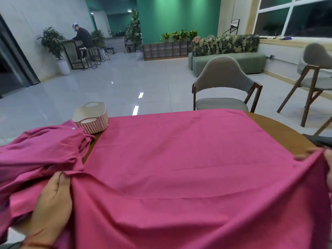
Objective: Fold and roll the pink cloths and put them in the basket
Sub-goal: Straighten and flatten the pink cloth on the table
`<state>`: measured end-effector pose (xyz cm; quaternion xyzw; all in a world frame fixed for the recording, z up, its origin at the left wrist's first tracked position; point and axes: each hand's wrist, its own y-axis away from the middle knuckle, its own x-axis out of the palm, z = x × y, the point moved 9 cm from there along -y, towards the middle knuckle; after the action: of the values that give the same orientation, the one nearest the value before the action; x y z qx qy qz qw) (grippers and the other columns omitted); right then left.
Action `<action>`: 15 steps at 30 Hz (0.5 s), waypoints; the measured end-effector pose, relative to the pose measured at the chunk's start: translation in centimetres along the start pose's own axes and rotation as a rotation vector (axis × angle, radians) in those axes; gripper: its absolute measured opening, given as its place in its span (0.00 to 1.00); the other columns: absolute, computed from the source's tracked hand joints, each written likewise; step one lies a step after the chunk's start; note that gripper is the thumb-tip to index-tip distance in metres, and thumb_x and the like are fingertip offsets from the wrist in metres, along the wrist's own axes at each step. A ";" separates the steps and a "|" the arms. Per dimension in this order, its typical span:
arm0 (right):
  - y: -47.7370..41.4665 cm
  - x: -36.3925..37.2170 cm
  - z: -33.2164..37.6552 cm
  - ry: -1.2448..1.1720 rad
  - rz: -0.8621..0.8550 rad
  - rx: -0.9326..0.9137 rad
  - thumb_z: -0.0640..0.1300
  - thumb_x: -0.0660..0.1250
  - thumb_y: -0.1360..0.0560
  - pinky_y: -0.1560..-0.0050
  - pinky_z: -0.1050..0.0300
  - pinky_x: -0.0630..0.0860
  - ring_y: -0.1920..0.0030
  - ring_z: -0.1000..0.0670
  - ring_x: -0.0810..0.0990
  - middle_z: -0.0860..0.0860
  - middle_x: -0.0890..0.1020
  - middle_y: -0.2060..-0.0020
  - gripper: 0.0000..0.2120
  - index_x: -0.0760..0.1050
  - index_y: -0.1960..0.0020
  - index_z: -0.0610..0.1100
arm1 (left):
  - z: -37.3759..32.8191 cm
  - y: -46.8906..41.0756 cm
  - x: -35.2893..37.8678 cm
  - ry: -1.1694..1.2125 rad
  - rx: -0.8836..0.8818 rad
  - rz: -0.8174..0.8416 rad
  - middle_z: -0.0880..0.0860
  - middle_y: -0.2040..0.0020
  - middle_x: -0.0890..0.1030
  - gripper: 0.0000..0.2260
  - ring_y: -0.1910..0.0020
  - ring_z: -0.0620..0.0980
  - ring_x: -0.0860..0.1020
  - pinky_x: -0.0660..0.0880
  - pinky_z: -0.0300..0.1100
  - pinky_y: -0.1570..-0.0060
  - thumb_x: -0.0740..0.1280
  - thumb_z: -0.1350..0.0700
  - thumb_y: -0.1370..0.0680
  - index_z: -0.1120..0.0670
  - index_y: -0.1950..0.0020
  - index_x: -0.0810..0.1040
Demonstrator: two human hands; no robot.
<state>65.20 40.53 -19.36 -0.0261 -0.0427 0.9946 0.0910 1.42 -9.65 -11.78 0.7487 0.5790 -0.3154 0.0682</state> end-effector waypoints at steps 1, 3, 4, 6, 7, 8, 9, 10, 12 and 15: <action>0.8 2.7 3.5 -0.012 0.033 -0.062 0.80 0.66 0.31 0.61 0.54 0.85 0.53 0.51 0.87 0.50 0.87 0.53 0.32 0.83 0.46 0.55 | -2.2 -0.6 0.3 0.037 0.042 -0.022 0.63 0.27 0.75 0.25 0.27 0.61 0.72 0.63 0.51 0.26 0.55 0.43 0.13 0.60 0.26 0.74; -2.7 5.6 6.6 -0.018 0.126 -0.023 0.76 0.69 0.30 0.60 0.56 0.86 0.58 0.51 0.87 0.49 0.88 0.58 0.26 0.84 0.50 0.54 | -5.7 -2.2 1.1 0.112 0.105 -0.086 0.64 0.31 0.77 0.18 0.32 0.60 0.75 0.66 0.47 0.35 0.55 0.51 0.11 0.60 0.29 0.76; -2.0 7.5 9.8 -0.049 0.109 -0.101 0.70 0.68 0.26 0.55 0.52 0.87 0.57 0.49 0.88 0.47 0.88 0.57 0.21 0.85 0.50 0.54 | -6.6 -3.4 1.7 0.150 0.109 -0.129 0.64 0.33 0.78 0.17 0.35 0.60 0.76 0.67 0.47 0.39 0.54 0.53 0.11 0.61 0.31 0.76; -4.0 10.5 12.6 -0.031 0.054 -0.099 0.61 0.61 0.21 0.45 0.46 0.86 0.52 0.48 0.88 0.47 0.89 0.56 0.18 0.86 0.48 0.53 | -7.9 -6.5 3.3 0.223 0.100 -0.214 0.67 0.37 0.78 0.17 0.40 0.62 0.76 0.64 0.44 0.49 0.54 0.53 0.11 0.63 0.35 0.75; -5.3 12.0 13.2 0.003 0.085 -0.089 0.58 0.60 0.19 0.45 0.49 0.85 0.52 0.50 0.87 0.50 0.89 0.56 0.18 0.86 0.48 0.50 | -8.3 -8.1 4.1 0.241 0.086 -0.258 0.68 0.38 0.79 0.17 0.42 0.63 0.76 0.63 0.44 0.51 0.54 0.53 0.11 0.64 0.36 0.75; -6.2 13.4 14.2 0.036 0.060 -0.112 0.56 0.59 0.18 0.43 0.52 0.84 0.49 0.50 0.87 0.51 0.89 0.53 0.19 0.85 0.46 0.47 | -8.6 -9.8 5.4 0.251 0.068 -0.286 0.68 0.38 0.79 0.17 0.41 0.64 0.76 0.64 0.45 0.51 0.54 0.54 0.11 0.64 0.35 0.75; -7.4 14.8 14.6 0.100 0.019 -0.140 0.56 0.57 0.17 0.39 0.51 0.80 0.43 0.46 0.85 0.49 0.88 0.47 0.21 0.84 0.42 0.44 | -9.0 -11.5 6.9 0.251 0.057 -0.292 0.67 0.36 0.79 0.17 0.39 0.65 0.76 0.66 0.48 0.49 0.54 0.54 0.11 0.64 0.33 0.75; -8.6 16.3 14.6 0.168 0.005 -0.170 0.55 0.56 0.17 0.36 0.49 0.75 0.37 0.41 0.81 0.43 0.85 0.41 0.23 0.82 0.38 0.41 | -9.2 -13.2 8.5 0.237 0.043 -0.287 0.67 0.35 0.79 0.17 0.38 0.66 0.76 0.67 0.50 0.46 0.54 0.54 0.11 0.63 0.32 0.75; -10.5 19.4 14.0 0.275 0.040 -0.148 0.51 0.54 0.15 0.34 0.48 0.70 0.33 0.37 0.77 0.35 0.80 0.35 0.23 0.79 0.34 0.37 | -8.5 -16.4 11.5 0.210 -0.023 -0.287 0.69 0.36 0.79 0.17 0.38 0.69 0.76 0.68 0.53 0.45 0.54 0.54 0.12 0.64 0.34 0.74; -13.6 22.5 13.0 0.339 0.002 -0.144 0.49 0.53 0.14 0.40 0.46 0.71 0.37 0.36 0.77 0.33 0.80 0.38 0.22 0.79 0.39 0.35 | -7.3 -20.2 14.2 0.192 -0.092 -0.327 0.71 0.41 0.79 0.17 0.41 0.70 0.77 0.67 0.56 0.46 0.53 0.53 0.12 0.65 0.39 0.73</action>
<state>44.80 56.96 -6.22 -0.1998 -0.0976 0.9704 0.0940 -12.27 11.95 -8.49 0.6673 0.7107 -0.2229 -0.0054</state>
